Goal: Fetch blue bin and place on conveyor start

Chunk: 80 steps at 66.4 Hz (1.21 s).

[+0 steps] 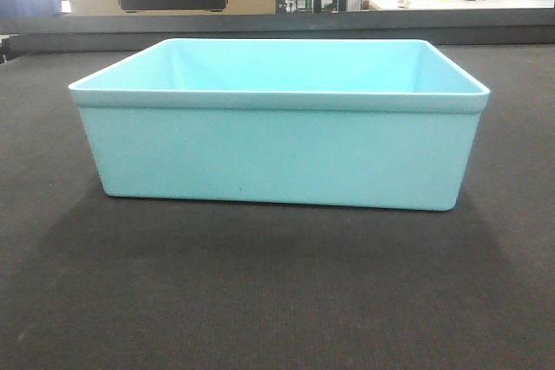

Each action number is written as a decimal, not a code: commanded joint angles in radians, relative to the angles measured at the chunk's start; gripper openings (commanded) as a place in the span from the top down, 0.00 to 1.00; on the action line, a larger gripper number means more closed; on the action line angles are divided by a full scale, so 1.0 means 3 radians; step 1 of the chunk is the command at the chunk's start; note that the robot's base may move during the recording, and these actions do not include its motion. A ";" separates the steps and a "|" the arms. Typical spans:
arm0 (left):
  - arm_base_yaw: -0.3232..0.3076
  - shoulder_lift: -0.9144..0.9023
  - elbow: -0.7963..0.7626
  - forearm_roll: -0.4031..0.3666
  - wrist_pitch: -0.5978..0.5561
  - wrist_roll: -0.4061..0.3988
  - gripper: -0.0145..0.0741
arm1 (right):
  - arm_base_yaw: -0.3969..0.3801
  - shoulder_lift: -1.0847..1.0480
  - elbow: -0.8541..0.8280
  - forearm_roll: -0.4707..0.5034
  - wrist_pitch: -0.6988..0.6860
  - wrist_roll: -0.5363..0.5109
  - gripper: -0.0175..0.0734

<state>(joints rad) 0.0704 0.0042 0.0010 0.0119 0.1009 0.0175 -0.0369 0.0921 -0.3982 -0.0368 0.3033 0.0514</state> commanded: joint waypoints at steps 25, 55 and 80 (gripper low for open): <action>-0.0018 -0.0014 -0.0003 -0.0014 -0.0072 0.0016 0.96 | -0.0392 -0.0307 0.1071 0.0255 -0.0101 -0.0025 0.99; -0.0018 -0.0014 -0.0003 -0.0014 -0.0072 0.0016 0.96 | -0.0394 -0.0307 0.1327 0.0154 -0.0101 -0.0025 0.99; -0.0018 -0.0014 -0.0003 -0.0014 -0.0072 0.0016 0.96 | -0.0394 -0.0307 0.1327 0.0244 -0.0101 -0.0025 0.99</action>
<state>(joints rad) 0.0704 0.0042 0.0017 0.0119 0.0986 0.0175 -0.1487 0.0030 -0.0001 0.0298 0.3002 0.0514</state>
